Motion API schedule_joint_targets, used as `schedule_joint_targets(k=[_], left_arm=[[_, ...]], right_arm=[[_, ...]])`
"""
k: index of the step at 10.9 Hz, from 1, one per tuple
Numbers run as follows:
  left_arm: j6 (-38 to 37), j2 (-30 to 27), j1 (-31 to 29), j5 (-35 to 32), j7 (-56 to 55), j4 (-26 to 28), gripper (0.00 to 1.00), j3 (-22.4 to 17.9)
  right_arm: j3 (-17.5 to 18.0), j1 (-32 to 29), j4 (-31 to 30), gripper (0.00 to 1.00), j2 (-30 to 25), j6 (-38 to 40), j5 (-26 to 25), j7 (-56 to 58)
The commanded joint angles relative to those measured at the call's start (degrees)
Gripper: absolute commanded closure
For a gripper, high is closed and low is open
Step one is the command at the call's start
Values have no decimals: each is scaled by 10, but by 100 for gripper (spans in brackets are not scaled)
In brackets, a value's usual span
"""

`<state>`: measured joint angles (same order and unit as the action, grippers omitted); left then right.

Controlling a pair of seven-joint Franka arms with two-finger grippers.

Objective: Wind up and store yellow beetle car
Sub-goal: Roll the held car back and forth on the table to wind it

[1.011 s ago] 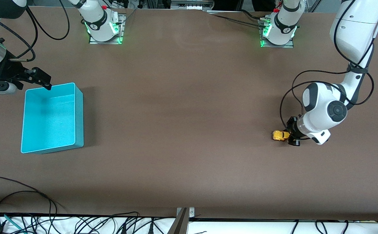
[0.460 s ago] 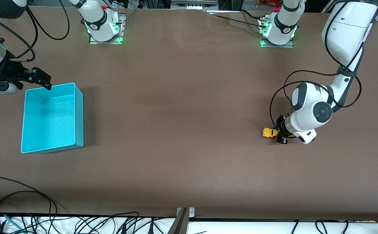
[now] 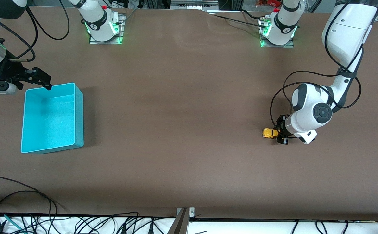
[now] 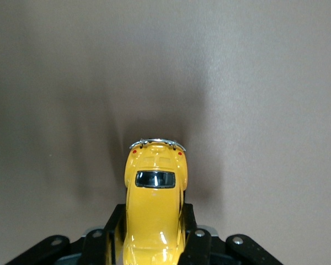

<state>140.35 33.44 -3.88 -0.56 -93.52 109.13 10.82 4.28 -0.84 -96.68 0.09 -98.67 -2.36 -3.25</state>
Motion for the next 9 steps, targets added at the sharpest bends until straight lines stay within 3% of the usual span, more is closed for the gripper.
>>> schedule_joint_targets(k=[1, 5, 9], left_arm=[[-4, 21, -5, -21, -28, -16, 100, -14], [12, 29, -5, -26, -34, -17, 100, -47], [26, 51, -12, -74, -25, -25, 100, -61]], right_arm=[[2, -1, 15, 0, 4, 14, 0, 8], [1, -1, 15, 0, 4, 15, 0, 9], [1, -2, 15, 0, 4, 15, 0, 9]])
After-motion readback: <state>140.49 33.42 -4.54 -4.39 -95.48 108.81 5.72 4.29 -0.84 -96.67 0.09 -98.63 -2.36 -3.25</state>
